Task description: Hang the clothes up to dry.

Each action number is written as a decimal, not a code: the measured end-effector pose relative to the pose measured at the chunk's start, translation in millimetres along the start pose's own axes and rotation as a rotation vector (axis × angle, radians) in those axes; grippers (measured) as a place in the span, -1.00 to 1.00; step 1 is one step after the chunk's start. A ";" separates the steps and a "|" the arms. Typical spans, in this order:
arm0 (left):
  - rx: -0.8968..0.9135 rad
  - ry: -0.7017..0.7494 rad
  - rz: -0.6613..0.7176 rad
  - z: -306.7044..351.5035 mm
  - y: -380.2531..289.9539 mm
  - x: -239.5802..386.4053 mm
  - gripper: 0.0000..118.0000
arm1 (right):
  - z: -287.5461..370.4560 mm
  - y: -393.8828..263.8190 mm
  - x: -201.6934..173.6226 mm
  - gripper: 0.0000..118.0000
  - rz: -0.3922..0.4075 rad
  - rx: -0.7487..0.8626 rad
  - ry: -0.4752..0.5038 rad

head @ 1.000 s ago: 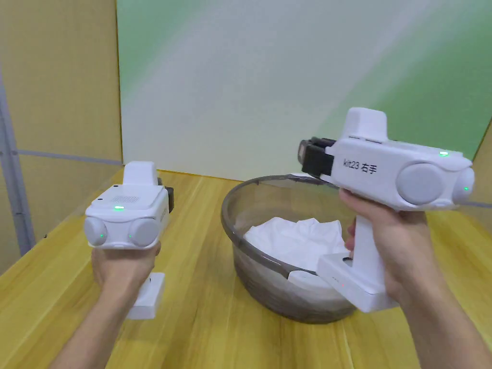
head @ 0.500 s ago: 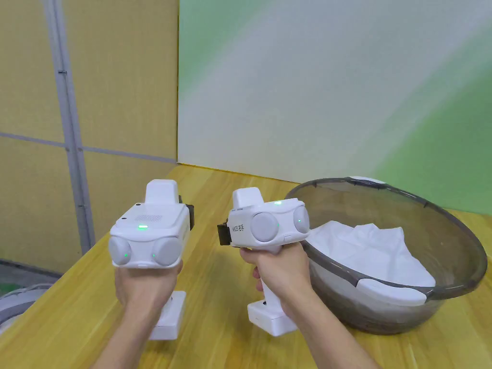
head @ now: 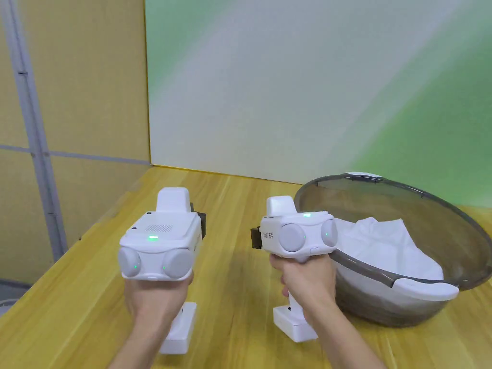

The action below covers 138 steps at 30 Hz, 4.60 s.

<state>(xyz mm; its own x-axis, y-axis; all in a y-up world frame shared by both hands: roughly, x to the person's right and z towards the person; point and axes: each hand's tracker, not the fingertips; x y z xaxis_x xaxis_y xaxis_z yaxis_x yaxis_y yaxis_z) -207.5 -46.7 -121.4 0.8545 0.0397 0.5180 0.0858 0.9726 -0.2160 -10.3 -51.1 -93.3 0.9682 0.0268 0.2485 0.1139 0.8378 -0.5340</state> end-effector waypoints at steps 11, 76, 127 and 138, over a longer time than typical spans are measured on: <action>-0.001 -0.069 -0.004 -33.0 -6.6 111.9 -1.00 | 35.8 -27.8 188.2 -0.89 -0.085 -0.031 -0.077; 0.085 -1.010 -0.119 21.8 41.8 156.0 -1.00 | 192.8 -71.1 205.0 -0.89 -0.231 0.303 -0.204; -0.100 -0.956 -0.149 -192.7 51.3 335.9 -1.00 | -77.9 35.3 604.3 -0.67 -0.411 -0.478 -0.338; -0.083 -0.954 -0.161 -144.7 79.1 294.5 -1.00 | 29.3 82.7 518.3 -0.72 -0.286 -0.072 -0.364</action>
<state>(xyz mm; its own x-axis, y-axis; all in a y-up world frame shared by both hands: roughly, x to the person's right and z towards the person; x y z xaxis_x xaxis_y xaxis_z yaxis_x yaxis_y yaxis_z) 125.0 8.7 -105.7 0.0582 0.1122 0.9920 0.2324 0.9648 -0.1228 494.4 48.1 15.1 0.7563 0.0002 0.6543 0.3926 0.7998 -0.4541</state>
